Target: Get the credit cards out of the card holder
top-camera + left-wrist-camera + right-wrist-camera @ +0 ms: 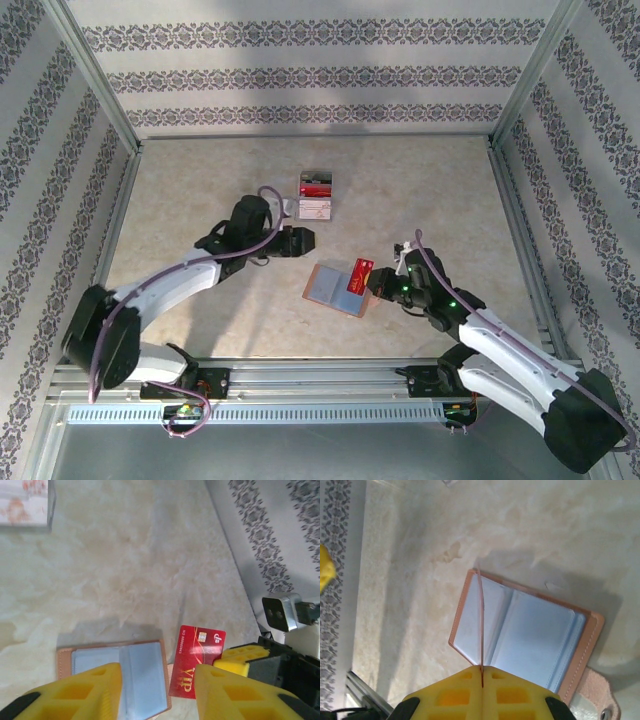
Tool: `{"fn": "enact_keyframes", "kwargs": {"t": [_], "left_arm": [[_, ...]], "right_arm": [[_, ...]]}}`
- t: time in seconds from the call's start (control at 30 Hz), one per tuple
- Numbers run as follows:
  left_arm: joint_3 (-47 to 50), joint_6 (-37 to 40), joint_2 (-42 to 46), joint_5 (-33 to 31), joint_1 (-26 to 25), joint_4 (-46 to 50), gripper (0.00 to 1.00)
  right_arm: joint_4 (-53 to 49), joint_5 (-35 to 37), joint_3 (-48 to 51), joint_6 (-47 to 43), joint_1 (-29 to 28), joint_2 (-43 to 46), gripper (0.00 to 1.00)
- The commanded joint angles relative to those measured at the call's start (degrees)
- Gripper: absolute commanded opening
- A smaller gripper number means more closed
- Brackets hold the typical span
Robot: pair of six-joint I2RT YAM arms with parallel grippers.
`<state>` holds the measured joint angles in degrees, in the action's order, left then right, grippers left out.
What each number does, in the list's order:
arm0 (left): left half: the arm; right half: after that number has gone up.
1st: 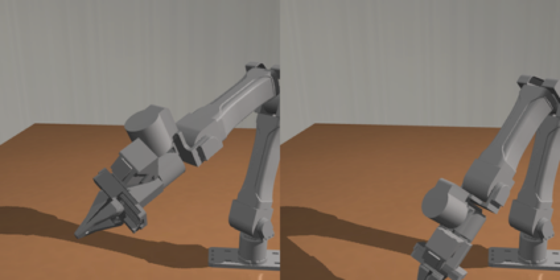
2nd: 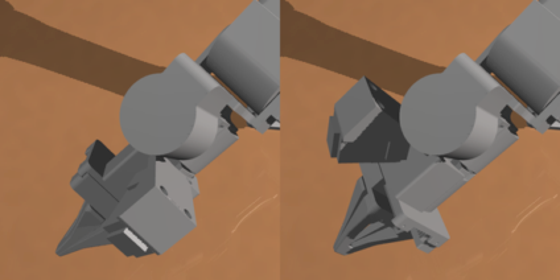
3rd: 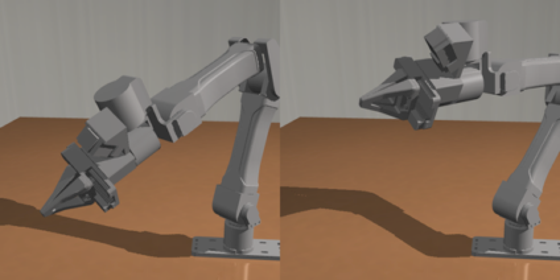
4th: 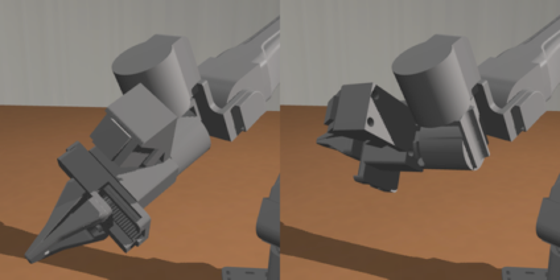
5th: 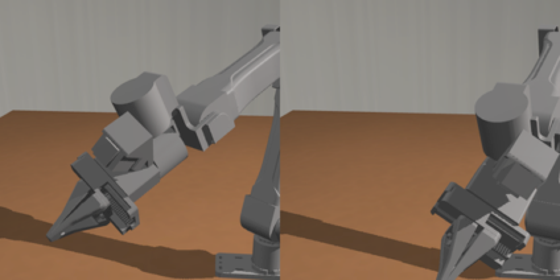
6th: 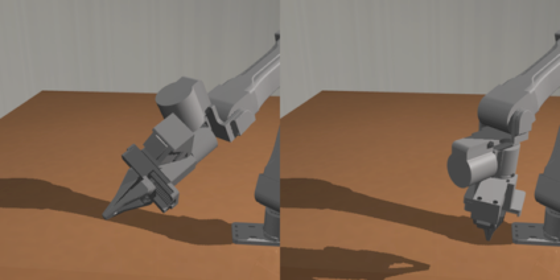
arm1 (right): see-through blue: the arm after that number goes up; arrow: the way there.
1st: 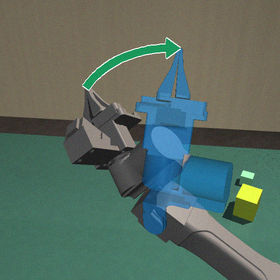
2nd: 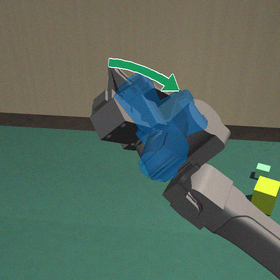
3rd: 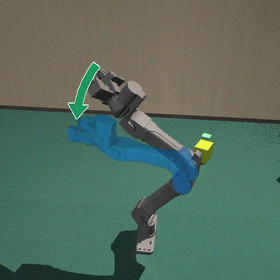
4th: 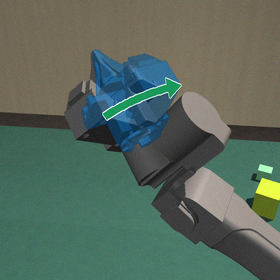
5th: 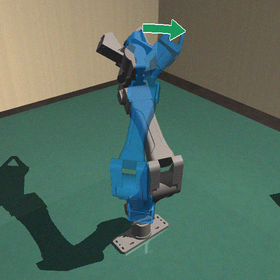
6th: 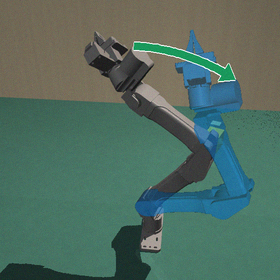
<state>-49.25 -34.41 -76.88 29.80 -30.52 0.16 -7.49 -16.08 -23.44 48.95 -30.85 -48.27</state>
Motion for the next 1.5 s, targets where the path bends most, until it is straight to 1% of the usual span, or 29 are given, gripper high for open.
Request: {"fn": "enact_keyframes", "kwargs": {"t": [0.0,0.2,0.3,0.47,0.6,0.8,0.9,1.03,1.13,1.2,1.3,1.47], "left_arm": [[1.8,6.6,5.8,-2.1,1.9,6.0,0.46],[3.8,13.7,16.8,-3.0,3.5,8.6,0.58],[4.4,18.9,21.6,-2.5,3.6,10.1,0.66],[3.7,29.5,26.6,1.4,3.7,14.8,0.72],[4.3,37.4,28.9,7.3,3.7,14.0,0.75],[3.1,45.4,28.1,14.4,3.6,11.8,0.77],[2.6,48.1,26.7,17.7,3.6,9.7,0.77],[1.5,49.9,24.6,20.3,3.3,8.2,0.78],[0.4,50.2,22.7,21.5,2.6,7.5,0.78],[0.1,51.0,21.6,21.1,1.7,6.7,0.77],[0.0,51.3,20.5,20.6,0.5,4.7,0.77],[-0.7,51.3,18.5,19.8,-1.3,2.3,0.73]], "right_arm": [[-5.0,-0.7,-4.8,-9.4,0.4,0.1,0.0],[-10.1,-2.0,-14.4,-24.4,0.7,-3.1,0.0],[-12.4,-1.3,-18.7,-31.8,0.9,-4.3,0.0],[-13.2,-4.9,-24.4,-45.8,0.9,-5.7,0.0],[-15.7,-8.4,-28.9,-56.4,0.9,-7.2,0.0],[-22.4,-10.8,-34.9,-69.1,0.6,-9.6,0.0],[-25.8,-11.1,-36.9,-75.8,-0.6,-10.1,0.0],[-29.9,-10.0,-39.1,-83.6,-3.0,-10.5,0.0],[-32.0,-8.8,-40.8,-86.7,-4.7,-11.0,0.0],[-33.3,-8.2,-41.8,-88.1,-6.0,-11.8,0.0],[-34.8,-7.5,-43.4,-89.3,-7.9,-13.2,0.0],[-35.6,-7.2,-45.2,-90.3,-10.6,-15.5,0.0]]}}
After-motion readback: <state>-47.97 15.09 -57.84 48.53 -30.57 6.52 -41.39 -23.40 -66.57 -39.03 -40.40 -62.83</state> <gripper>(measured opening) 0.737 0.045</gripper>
